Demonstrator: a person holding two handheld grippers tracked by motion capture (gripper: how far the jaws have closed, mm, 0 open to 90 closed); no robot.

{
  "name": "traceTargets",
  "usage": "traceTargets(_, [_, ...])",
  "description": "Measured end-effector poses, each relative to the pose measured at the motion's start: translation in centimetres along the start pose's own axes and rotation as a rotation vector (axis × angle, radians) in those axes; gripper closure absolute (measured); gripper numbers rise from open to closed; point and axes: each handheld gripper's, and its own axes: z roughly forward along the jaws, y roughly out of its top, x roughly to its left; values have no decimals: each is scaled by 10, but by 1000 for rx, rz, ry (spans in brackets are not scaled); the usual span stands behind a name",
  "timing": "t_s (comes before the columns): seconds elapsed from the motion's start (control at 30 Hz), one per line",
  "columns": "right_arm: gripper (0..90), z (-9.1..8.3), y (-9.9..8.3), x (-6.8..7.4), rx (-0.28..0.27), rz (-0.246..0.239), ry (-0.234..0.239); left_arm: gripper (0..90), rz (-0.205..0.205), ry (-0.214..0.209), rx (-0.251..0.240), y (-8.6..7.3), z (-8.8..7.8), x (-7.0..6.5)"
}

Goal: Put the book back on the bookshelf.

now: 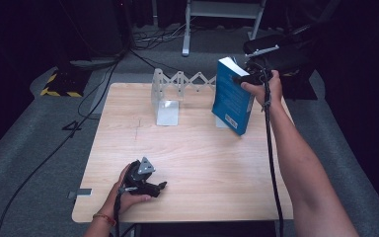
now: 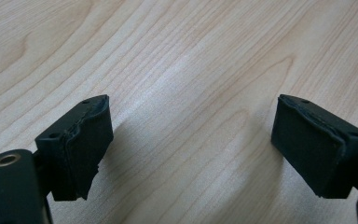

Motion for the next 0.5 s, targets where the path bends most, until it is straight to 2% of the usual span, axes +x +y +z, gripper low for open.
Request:
traceTargets(0.33, [588, -7, -11, -10, 41, 29, 24, 131, 0, 1, -2, 0, 0, 0])
traceTargets(0.5, [584, -9, -14, -10, 46, 12, 24, 131, 0, 1, -2, 0, 0, 0])
